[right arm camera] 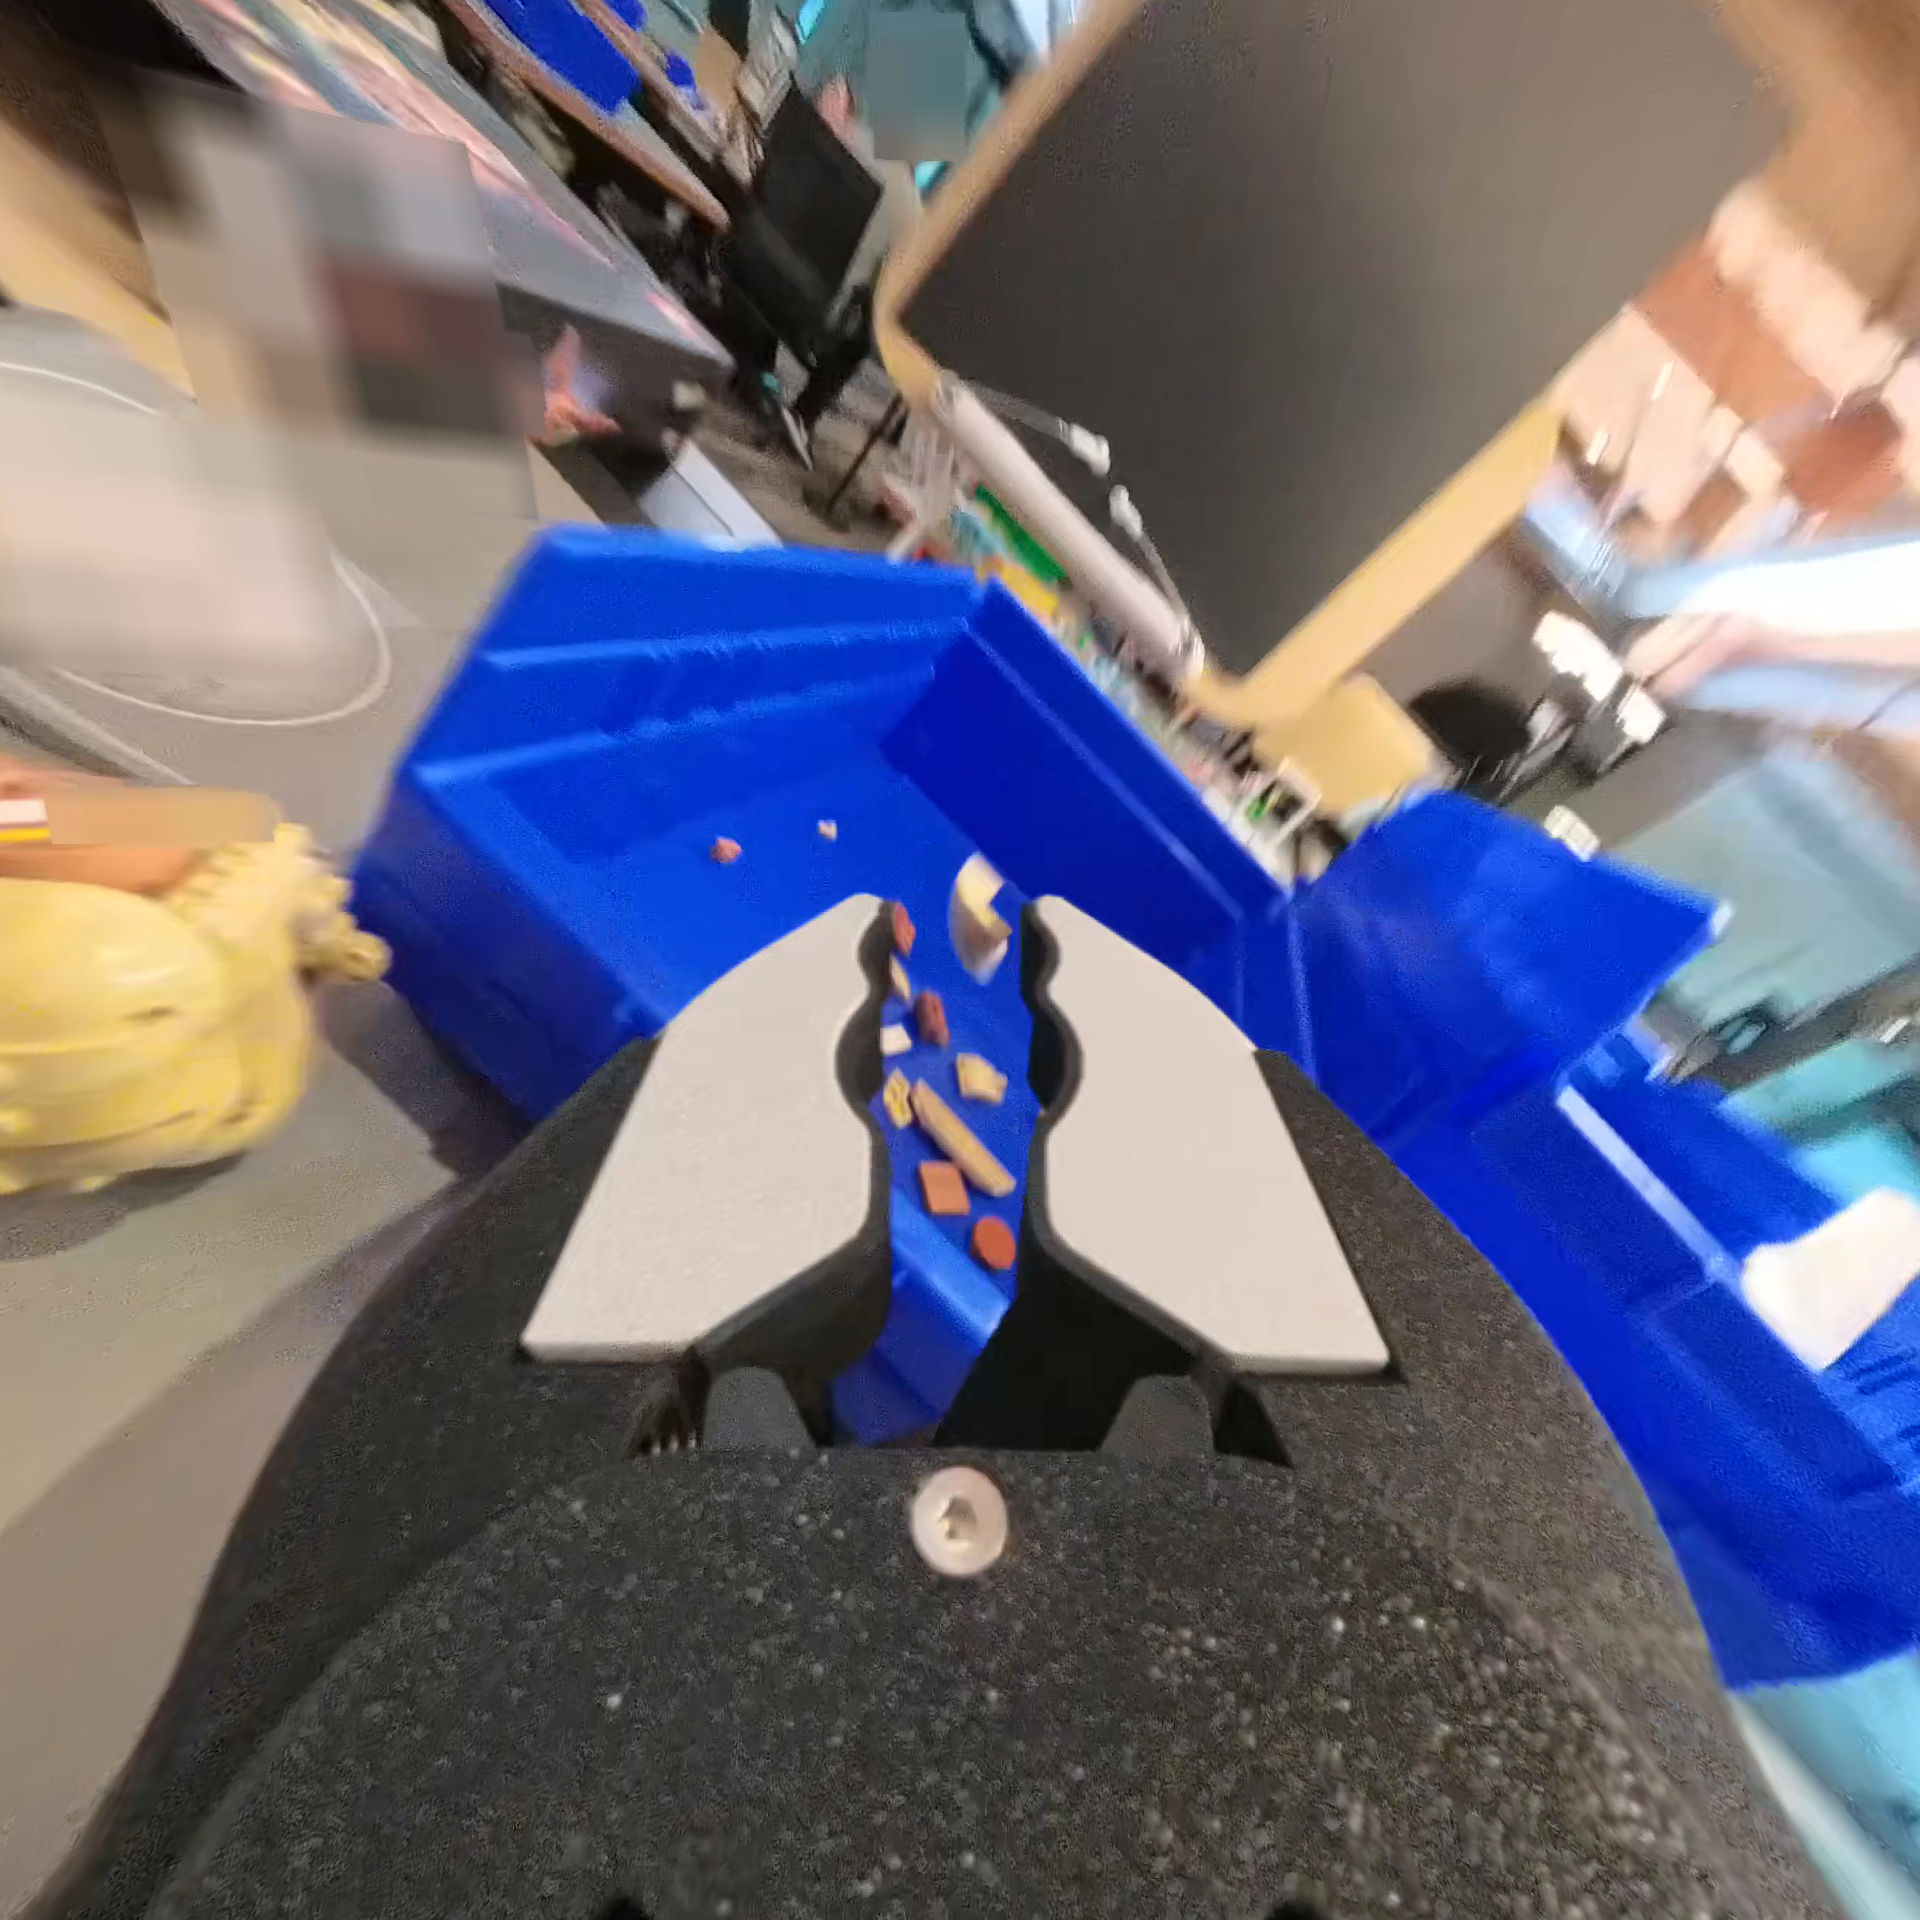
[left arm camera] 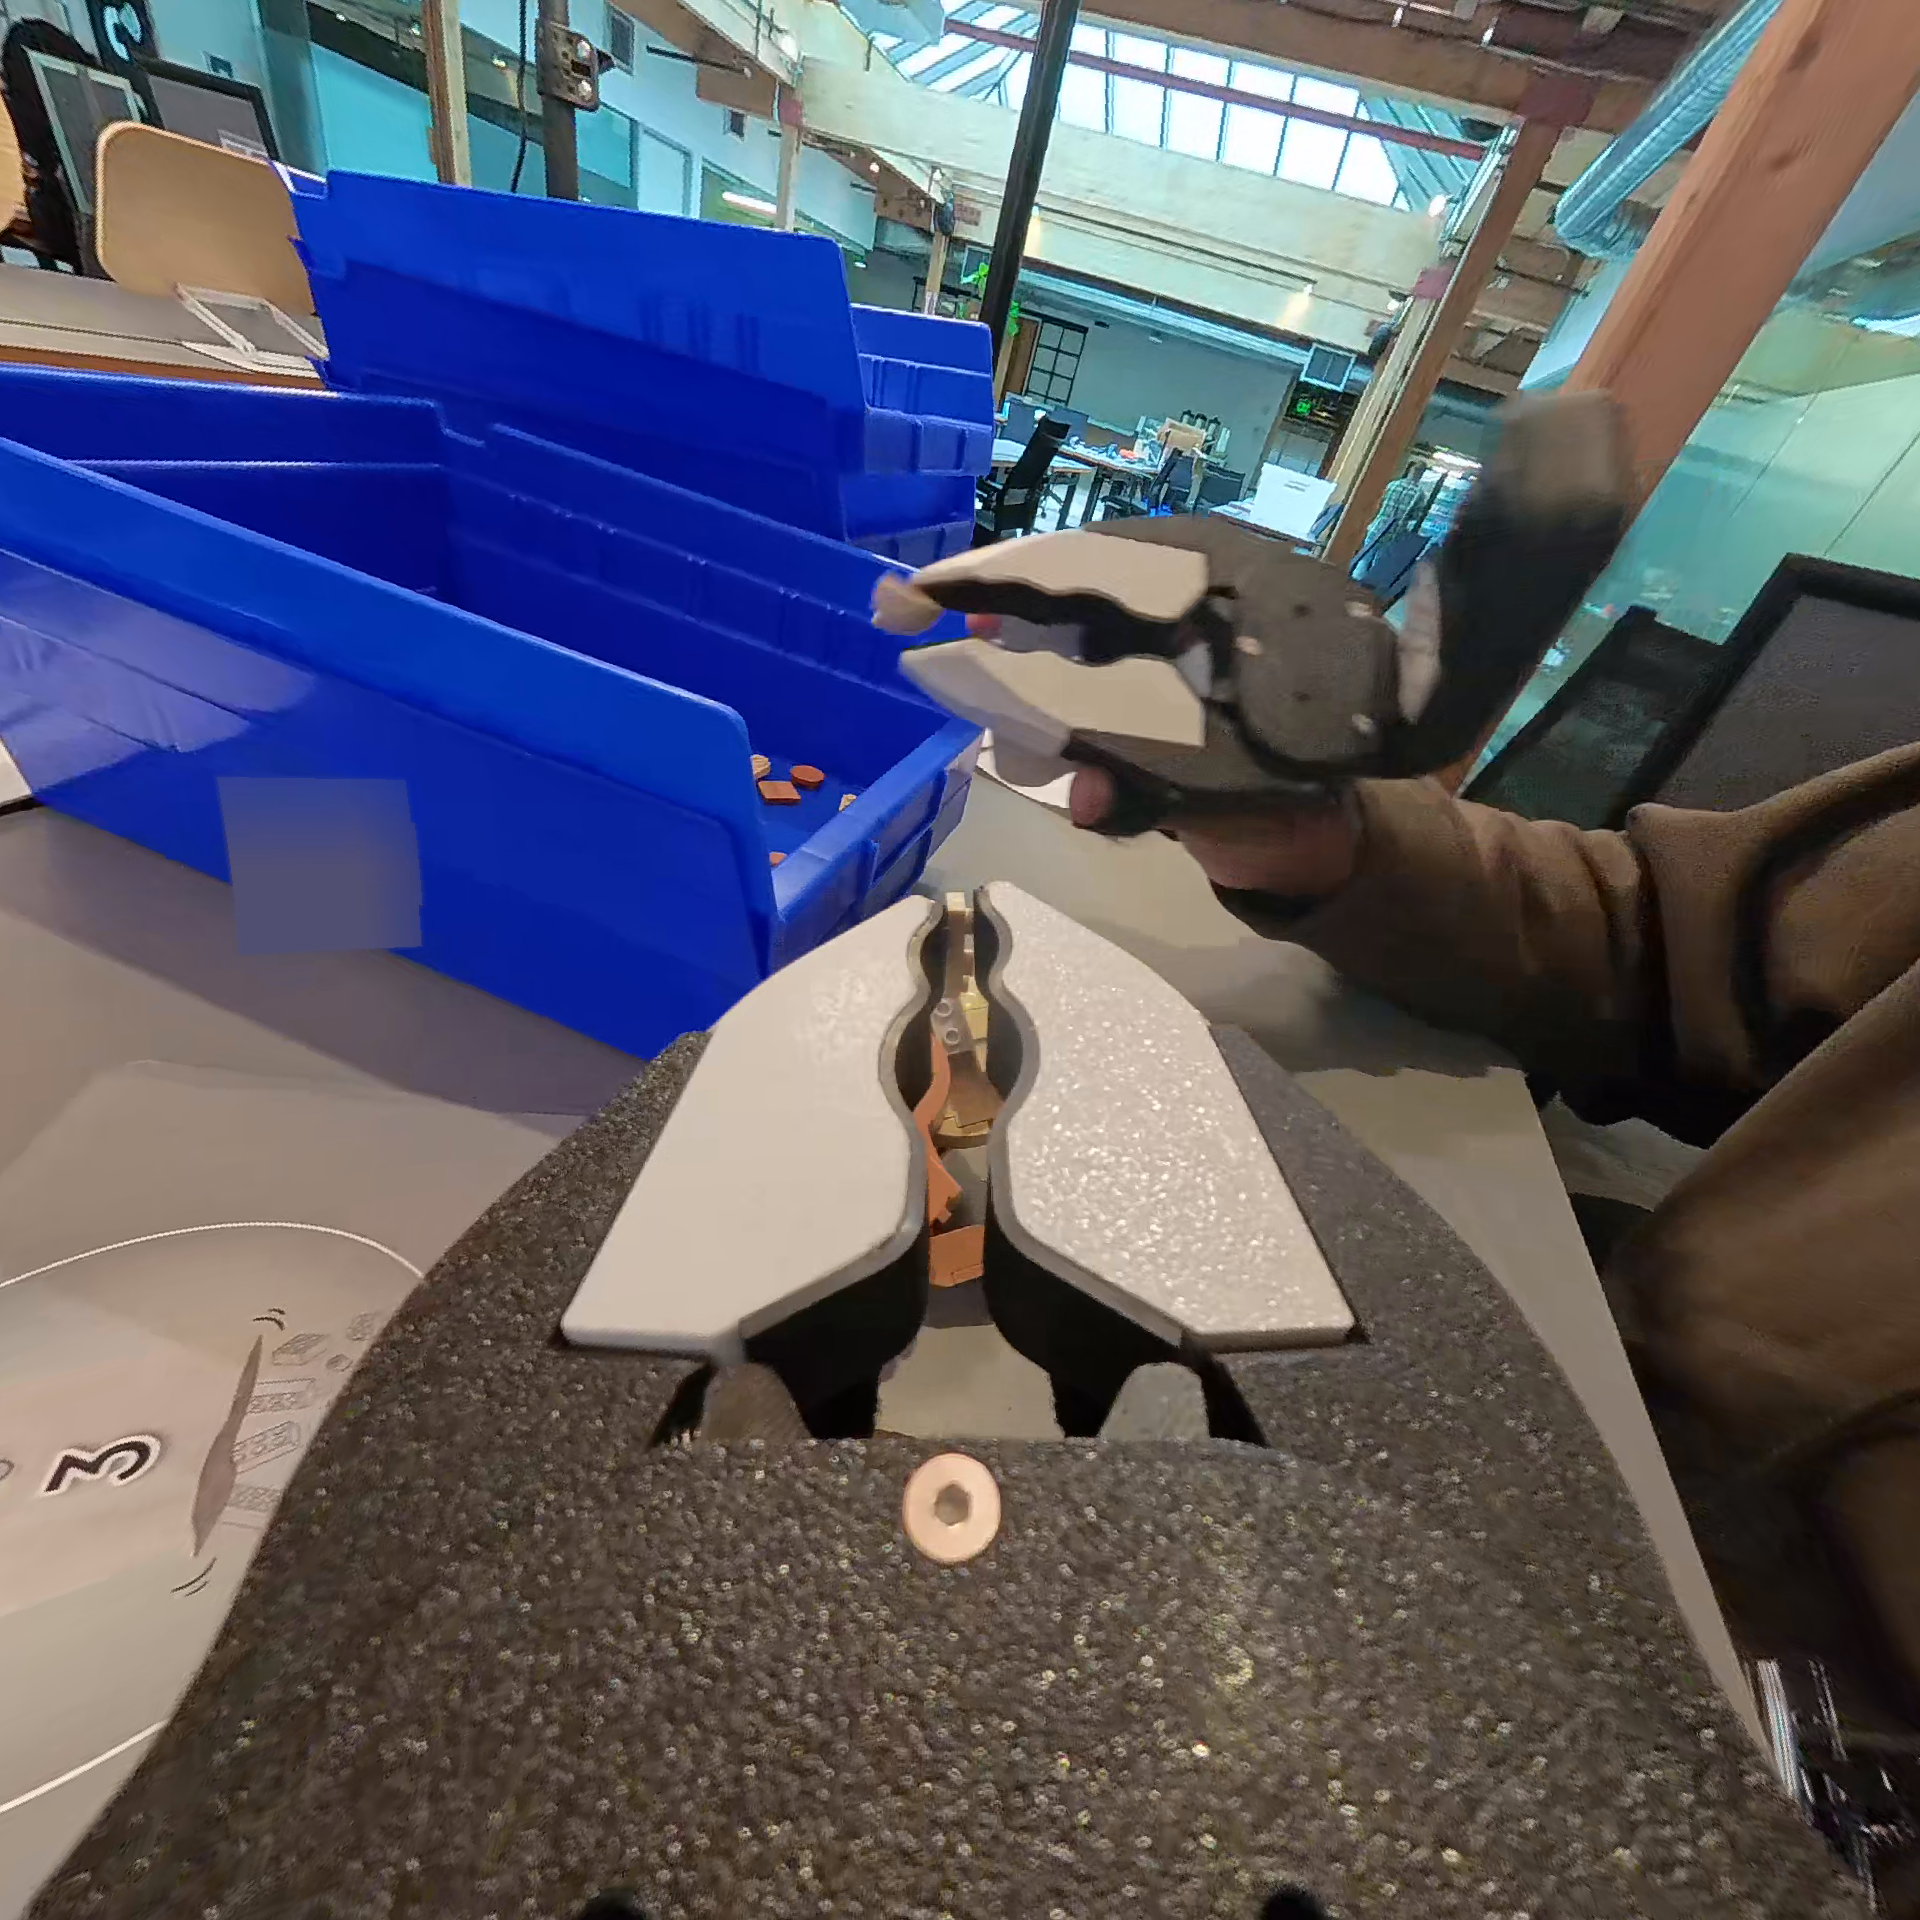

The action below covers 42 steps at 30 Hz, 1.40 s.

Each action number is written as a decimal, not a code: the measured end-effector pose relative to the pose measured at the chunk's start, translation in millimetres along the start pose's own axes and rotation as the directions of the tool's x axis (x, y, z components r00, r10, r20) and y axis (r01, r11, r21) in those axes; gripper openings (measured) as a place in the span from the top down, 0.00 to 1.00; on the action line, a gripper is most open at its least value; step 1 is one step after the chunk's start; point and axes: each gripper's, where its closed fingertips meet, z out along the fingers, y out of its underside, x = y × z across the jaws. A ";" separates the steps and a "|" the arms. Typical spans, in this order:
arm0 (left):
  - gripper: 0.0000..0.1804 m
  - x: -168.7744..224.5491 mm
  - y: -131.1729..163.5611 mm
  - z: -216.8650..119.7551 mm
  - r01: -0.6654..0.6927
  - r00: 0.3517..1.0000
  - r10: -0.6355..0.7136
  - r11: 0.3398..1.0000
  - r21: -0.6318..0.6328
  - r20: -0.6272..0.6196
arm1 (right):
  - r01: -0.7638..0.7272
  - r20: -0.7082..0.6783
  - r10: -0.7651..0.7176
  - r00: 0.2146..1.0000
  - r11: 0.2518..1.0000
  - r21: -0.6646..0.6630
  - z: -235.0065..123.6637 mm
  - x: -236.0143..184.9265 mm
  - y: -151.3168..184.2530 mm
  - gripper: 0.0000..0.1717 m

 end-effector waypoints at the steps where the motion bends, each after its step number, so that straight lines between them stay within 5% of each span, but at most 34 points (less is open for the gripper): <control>1: 0.98 0.2 -0.1 -0.2 0.005 1.000 -0.005 1.000 0.003 -0.002 | -0.061 0.013 0.061 0.998 0.998 -0.036 4.5 5.5 12.0 0.83; 6: 0.97 5.1 -1.0 -0.2 0.011 0.999 -0.011 1.000 0.016 -0.040 | -0.092 0.118 0.089 0.989 0.996 0.021 -4.8 -7.4 15.1 0.82; 10: 0.97 24.8 1.9 3.3 -0.008 0.988 0.012 1.000 0.022 -0.154 | -0.185 0.446 0.066 0.892 0.956 0.228 -37.8 -71.2 -37.0 0.86; 20: 0.97 47.2 10.8 7.0 -0.064 0.961 0.067 0.998 0.023 -0.267 | -0.352 0.689 0.130 0.713 0.916 0.191 -61.2 -117.6 -59.0 0.95; 28: 0.89 29.5 7.0 10.2 0.023 0.983 -0.015 0.999 0.042 -0.183 | -0.461 0.652 0.307 0.694 0.885 0.073 -40.0 -90.4 -48.5 0.96; 32: 0.88 23.0 5.3 9.2 0.066 0.984 -0.058 0.997 0.044 -0.170 | -0.570 0.298 0.585 0.754 0.809 -0.144 10.4 -24.1 10.7 0.95; 36: 0.88 22.6 12.3 11.8 0.039 0.988 -0.038 0.999 0.003 -0.152 | -0.534 0.156 0.564 0.811 0.822 -0.198 17.9 2.9 41.1 0.86; 39: 0.88 20.6 12.8 11.1 0.014 0.991 -0.015 1.000 -0.008 -0.133 | -0.447 0.223 0.472 0.853 0.881 -0.155 9.4 -5.5 30.2 0.85; 42: 0.88 17.3 9.4 8.3 -0.009 0.993 0.009 1.000 -0.001 -0.116 | -0.273 0.492 0.266 0.829 0.960 -0.059 -17.6 -53.6 3.8 0.90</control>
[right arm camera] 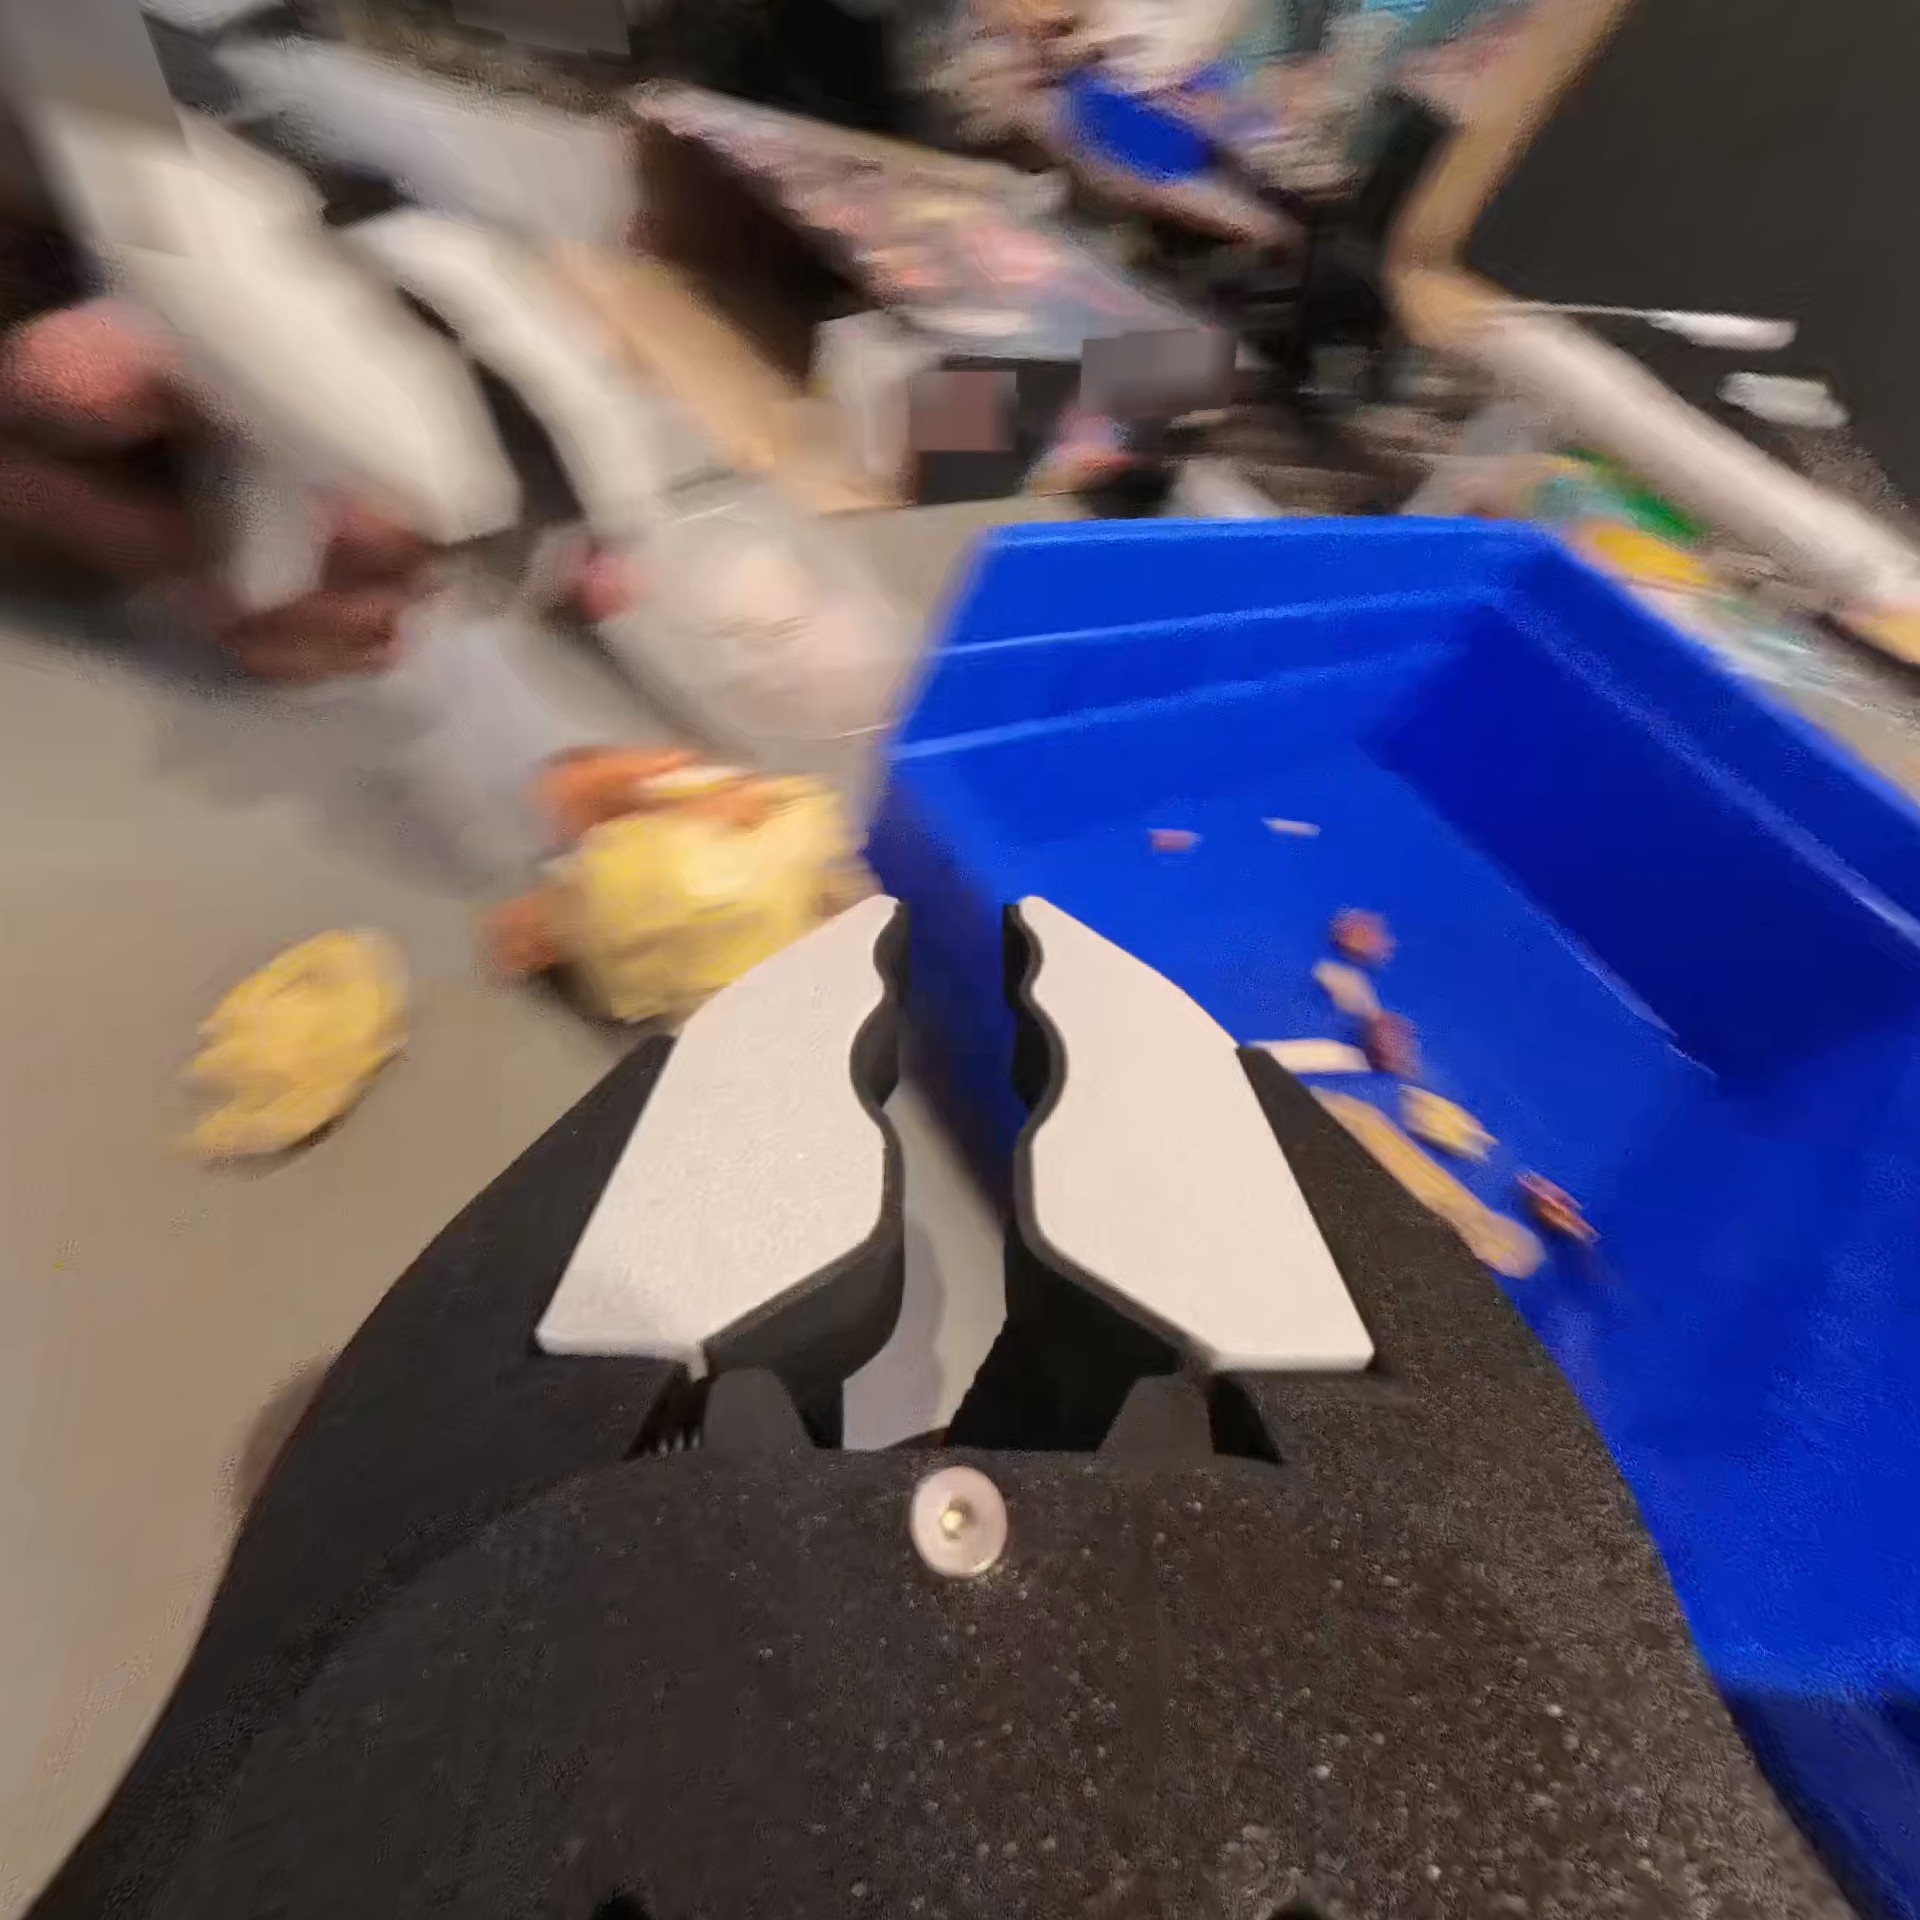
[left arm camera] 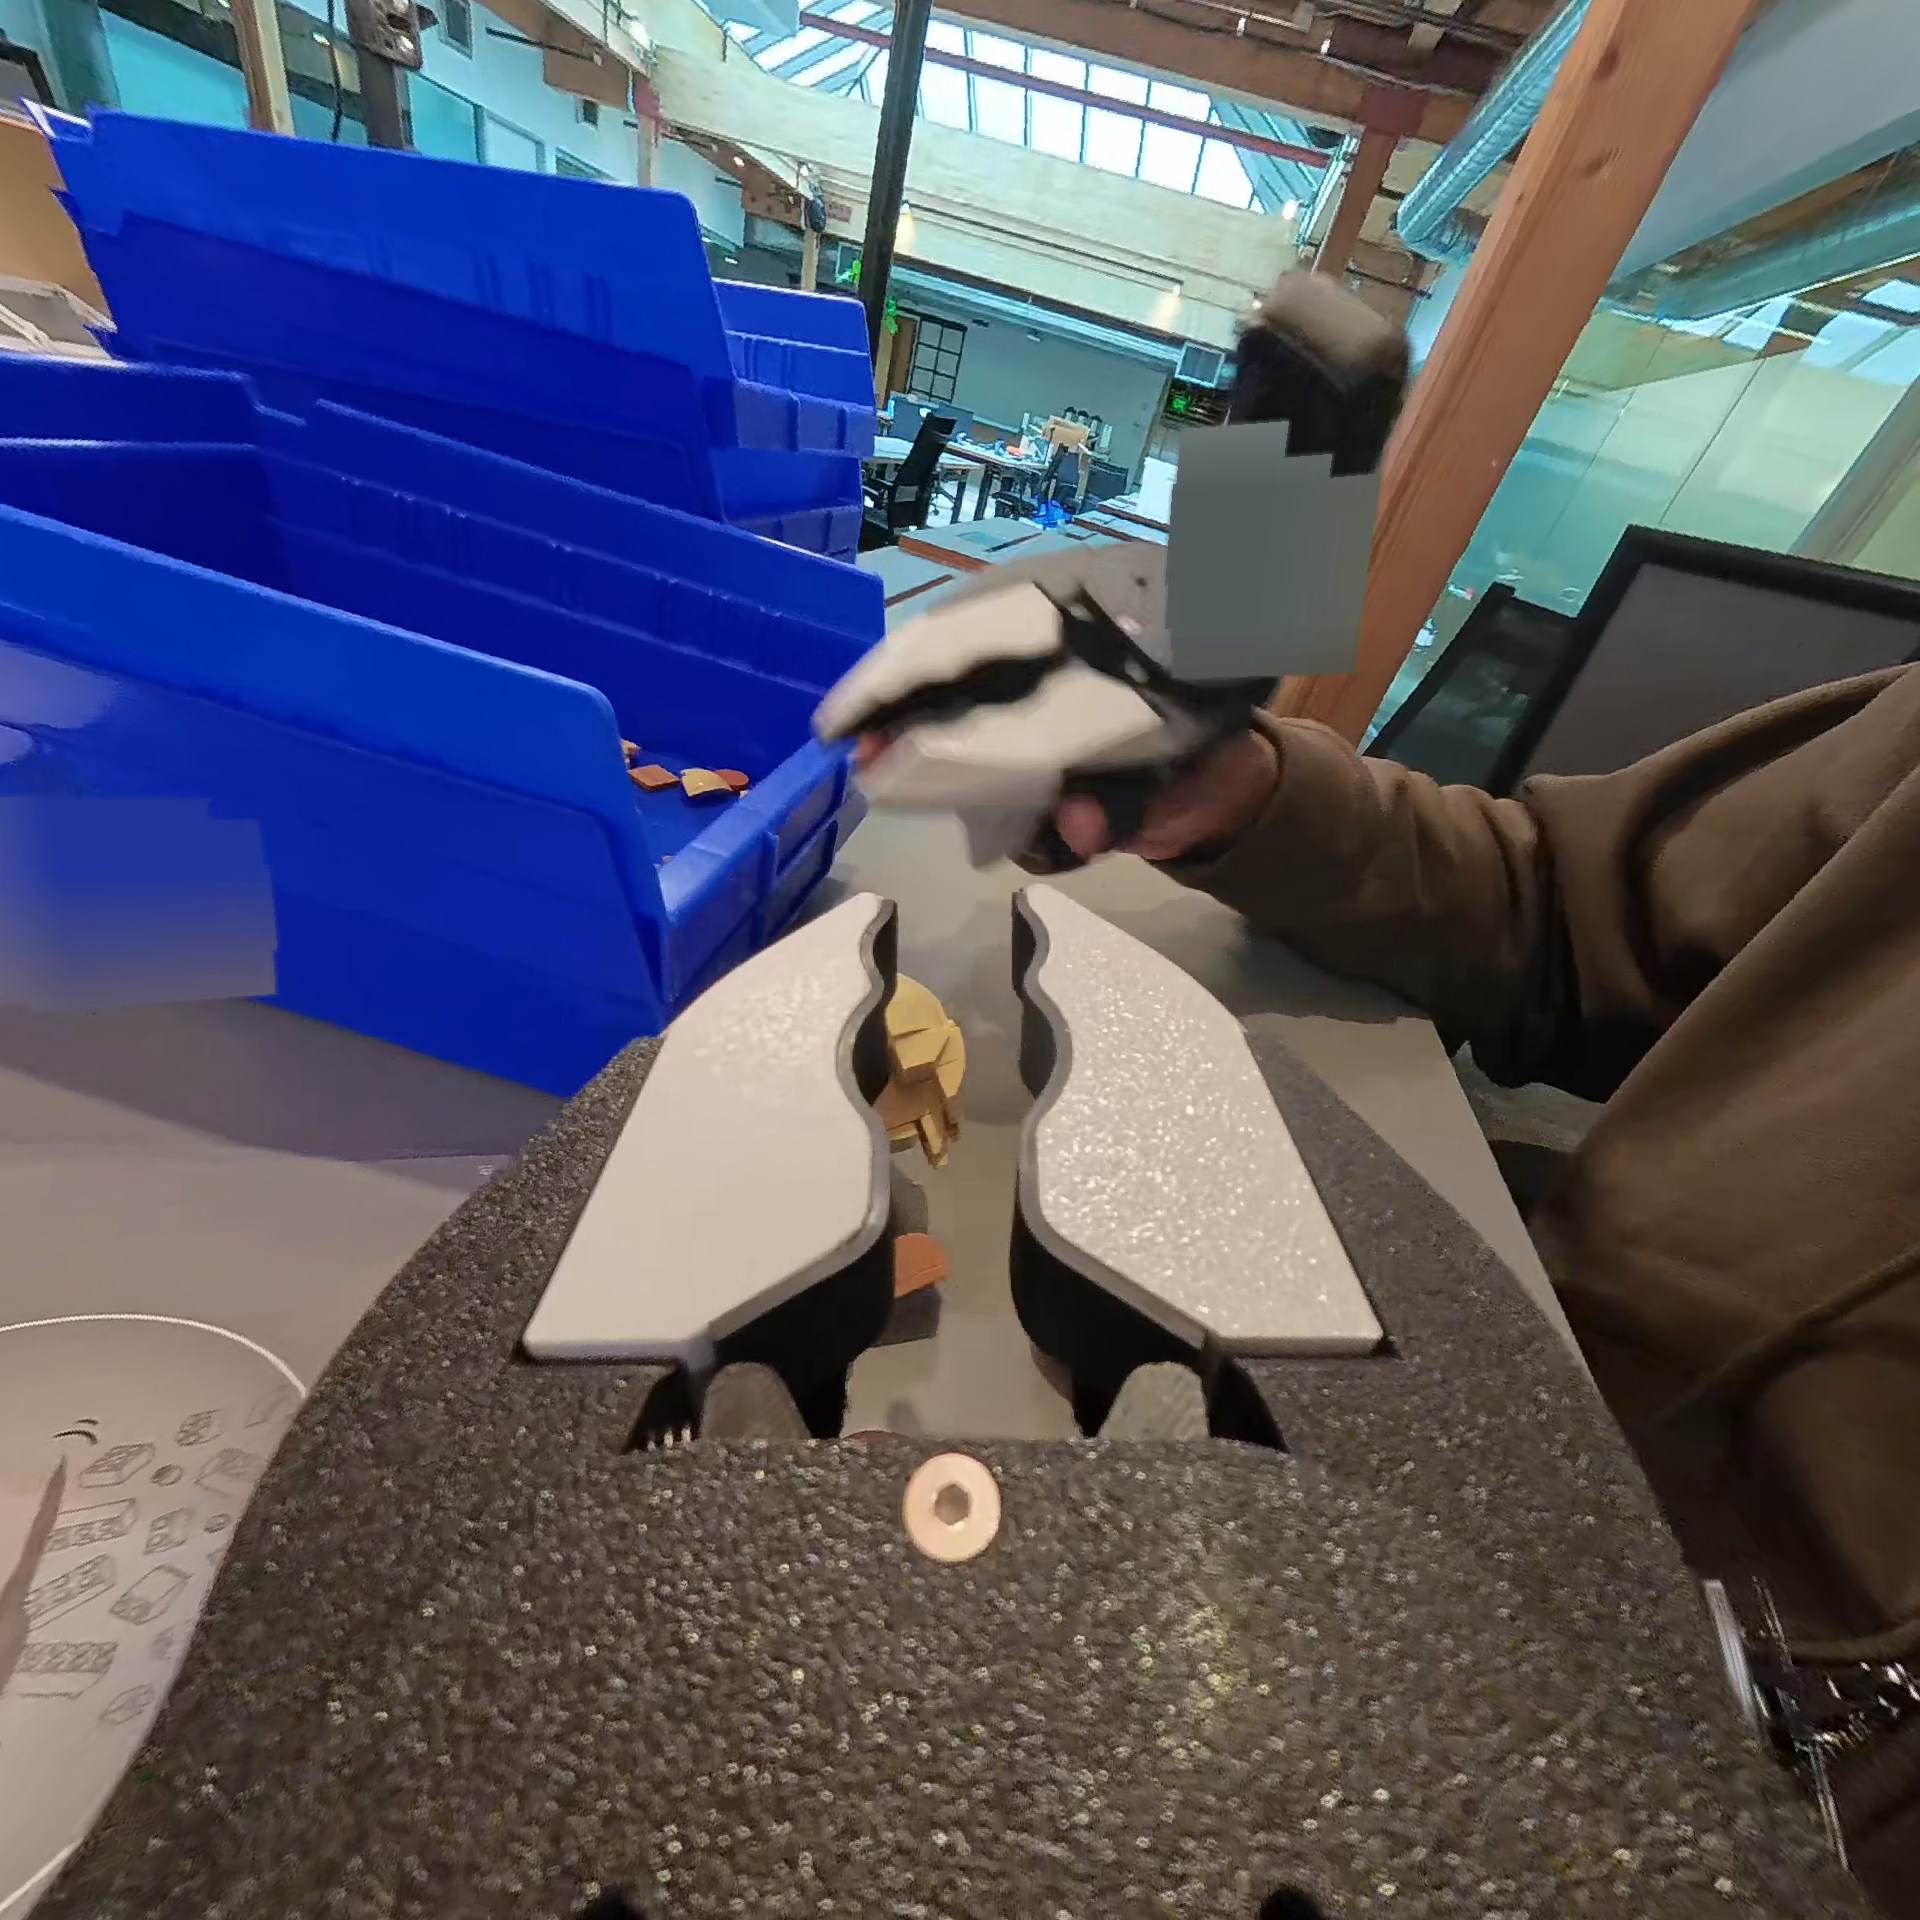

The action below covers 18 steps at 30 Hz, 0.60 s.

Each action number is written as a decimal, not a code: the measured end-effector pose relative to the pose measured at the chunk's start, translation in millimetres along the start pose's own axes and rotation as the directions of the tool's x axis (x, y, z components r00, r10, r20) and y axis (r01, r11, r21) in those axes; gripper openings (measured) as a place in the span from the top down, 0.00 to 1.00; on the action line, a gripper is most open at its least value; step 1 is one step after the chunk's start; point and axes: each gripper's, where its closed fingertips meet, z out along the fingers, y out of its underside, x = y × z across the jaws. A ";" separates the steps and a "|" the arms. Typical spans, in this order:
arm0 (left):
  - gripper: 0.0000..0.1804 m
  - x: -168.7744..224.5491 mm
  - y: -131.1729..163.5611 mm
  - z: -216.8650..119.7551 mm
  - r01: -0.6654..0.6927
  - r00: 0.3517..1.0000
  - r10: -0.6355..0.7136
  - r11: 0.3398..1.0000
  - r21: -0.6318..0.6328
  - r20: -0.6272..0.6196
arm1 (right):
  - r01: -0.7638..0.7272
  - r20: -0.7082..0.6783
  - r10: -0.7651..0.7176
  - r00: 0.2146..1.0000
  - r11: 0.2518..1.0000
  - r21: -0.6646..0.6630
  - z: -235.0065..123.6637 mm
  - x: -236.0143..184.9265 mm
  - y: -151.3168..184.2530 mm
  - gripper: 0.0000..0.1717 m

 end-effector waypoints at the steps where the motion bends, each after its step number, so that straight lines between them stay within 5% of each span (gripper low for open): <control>1: 0.88 -1.3 -1.1 -1.1 -0.010 1.000 0.010 1.000 0.001 0.007 | 0.070 0.143 -0.065 0.988 0.997 -0.026 -0.4 -30.9 4.9 0.90; 3: 0.89 -2.5 -1.7 -2.4 -0.031 0.999 0.031 1.000 -0.004 0.015 | 0.181 0.400 -0.132 0.907 0.980 -0.088 -6.4 -89.2 24.4 0.91; 7: 0.89 -0.8 3.2 -1.7 -0.079 0.997 0.079 0.996 -0.039 0.012 | 0.290 0.579 -0.136 0.804 0.939 -0.183 -12.5 -144.5 50.8 0.85; 13: 0.89 2.5 9.3 0.1 -0.164 0.986 0.166 0.983 -0.087 0.012 | 0.311 0.548 -0.179 0.817 0.937 -0.157 -11.3 -152.2 44.5 0.75; 18: 0.89 2.0 9.5 0.2 -0.166 0.986 0.168 0.982 -0.087 0.017 | 0.380 0.505 -0.295 0.811 0.922 -0.071 -10.5 -159.0 34.2 0.75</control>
